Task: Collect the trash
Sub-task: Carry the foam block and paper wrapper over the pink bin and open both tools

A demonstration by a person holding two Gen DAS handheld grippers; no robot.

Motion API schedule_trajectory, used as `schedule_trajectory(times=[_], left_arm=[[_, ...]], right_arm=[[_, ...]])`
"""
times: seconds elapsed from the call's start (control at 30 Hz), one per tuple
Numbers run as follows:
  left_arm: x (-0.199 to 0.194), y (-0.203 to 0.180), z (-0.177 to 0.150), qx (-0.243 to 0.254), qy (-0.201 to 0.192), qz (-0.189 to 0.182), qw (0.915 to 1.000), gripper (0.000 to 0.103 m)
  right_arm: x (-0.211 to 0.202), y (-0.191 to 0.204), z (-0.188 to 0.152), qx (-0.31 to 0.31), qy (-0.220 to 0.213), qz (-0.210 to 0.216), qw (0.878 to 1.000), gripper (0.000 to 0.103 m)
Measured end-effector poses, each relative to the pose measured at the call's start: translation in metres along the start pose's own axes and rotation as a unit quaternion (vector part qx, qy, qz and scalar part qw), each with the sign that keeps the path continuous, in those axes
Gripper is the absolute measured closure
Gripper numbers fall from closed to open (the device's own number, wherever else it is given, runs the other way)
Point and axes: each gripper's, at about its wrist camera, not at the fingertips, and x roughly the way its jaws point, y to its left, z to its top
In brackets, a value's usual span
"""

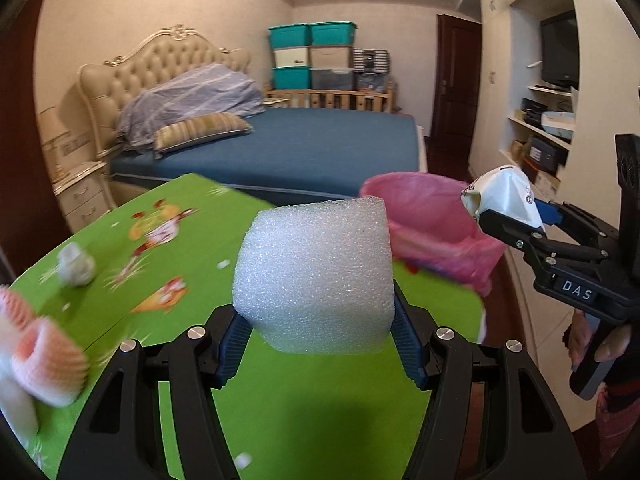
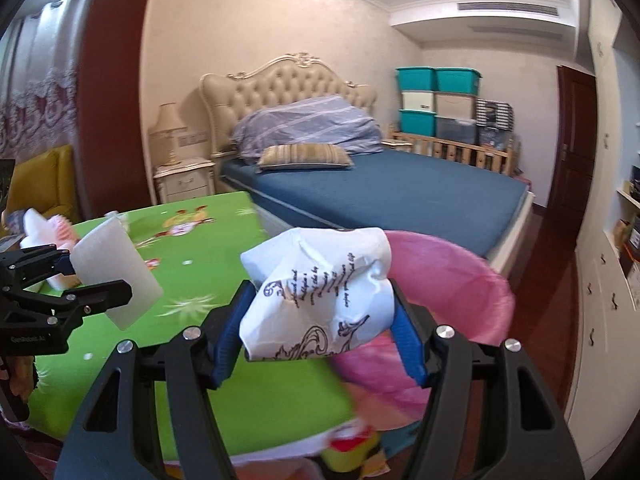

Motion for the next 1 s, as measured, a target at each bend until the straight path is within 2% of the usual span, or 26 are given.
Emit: schedule_trajectory(times=[0.27,0.53,0.73,1.0], left_arm=[[0.050,-0.037,0.048,0.001,0.009,-0.063,0.9980,0.043],[0.099,-0.065,0.075,0.002,0.024,-0.074,0.9970,0.043],[0.127,-0.081,0.092,0.007,0.031,-0.075,0.9967,0.043],[0.147,-0.082,0.101,-0.004,0.030,-0.081,0.9963,0.043]], right_arm=[[0.014,-0.055,0.005,0.006,-0.008,-0.021,1.000,0.040],[0.040,-0.097,0.004,0.006,0.005,-0.046,0.999,0.040],[0.054,-0.119,0.002,0.025,0.013,-0.042,0.999,0.040],[0.067,-0.124,0.008,0.024,0.009,-0.035,0.999,0.038]])
